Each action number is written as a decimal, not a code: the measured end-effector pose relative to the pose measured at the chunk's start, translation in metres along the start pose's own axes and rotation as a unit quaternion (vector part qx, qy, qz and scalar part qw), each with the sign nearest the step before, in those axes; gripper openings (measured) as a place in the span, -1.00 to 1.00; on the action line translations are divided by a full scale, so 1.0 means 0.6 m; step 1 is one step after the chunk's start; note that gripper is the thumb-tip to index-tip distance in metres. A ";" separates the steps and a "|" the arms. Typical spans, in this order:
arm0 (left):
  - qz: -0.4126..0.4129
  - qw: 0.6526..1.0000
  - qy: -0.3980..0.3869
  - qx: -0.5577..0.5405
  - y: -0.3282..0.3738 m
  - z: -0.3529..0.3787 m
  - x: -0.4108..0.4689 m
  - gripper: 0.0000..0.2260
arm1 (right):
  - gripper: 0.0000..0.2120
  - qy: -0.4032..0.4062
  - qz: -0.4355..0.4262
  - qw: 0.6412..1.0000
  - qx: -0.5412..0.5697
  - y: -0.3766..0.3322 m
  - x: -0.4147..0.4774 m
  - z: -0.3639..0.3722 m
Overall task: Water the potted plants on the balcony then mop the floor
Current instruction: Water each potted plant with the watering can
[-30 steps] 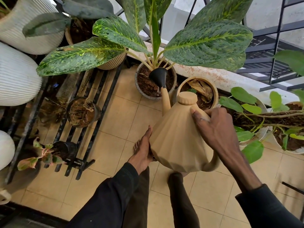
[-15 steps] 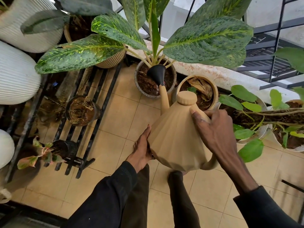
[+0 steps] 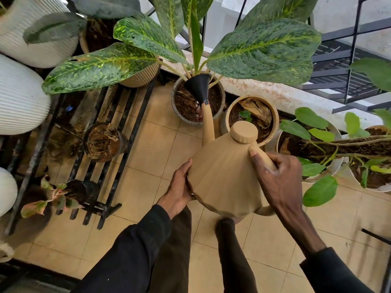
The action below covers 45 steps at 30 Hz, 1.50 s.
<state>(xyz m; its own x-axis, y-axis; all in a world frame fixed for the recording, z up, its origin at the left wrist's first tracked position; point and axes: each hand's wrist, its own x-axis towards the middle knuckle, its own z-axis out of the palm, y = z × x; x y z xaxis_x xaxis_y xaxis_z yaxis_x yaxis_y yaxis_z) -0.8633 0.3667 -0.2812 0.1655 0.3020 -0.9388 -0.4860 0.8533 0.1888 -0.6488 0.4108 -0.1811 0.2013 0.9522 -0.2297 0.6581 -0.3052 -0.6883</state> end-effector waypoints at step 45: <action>0.093 0.994 0.006 0.053 0.066 -0.050 -0.032 -0.58 | -0.36 0.049 0.002 0.995 0.085 0.015 -0.036 0.044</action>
<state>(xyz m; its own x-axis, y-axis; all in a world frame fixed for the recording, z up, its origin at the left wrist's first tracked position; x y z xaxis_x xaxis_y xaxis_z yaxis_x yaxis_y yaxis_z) -0.9115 0.3818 -0.2646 0.0715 0.4546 -0.8878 -0.4148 0.8231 0.3880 -0.6660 0.3873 -0.2005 0.2791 0.9452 -0.1695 0.5266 -0.2983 -0.7961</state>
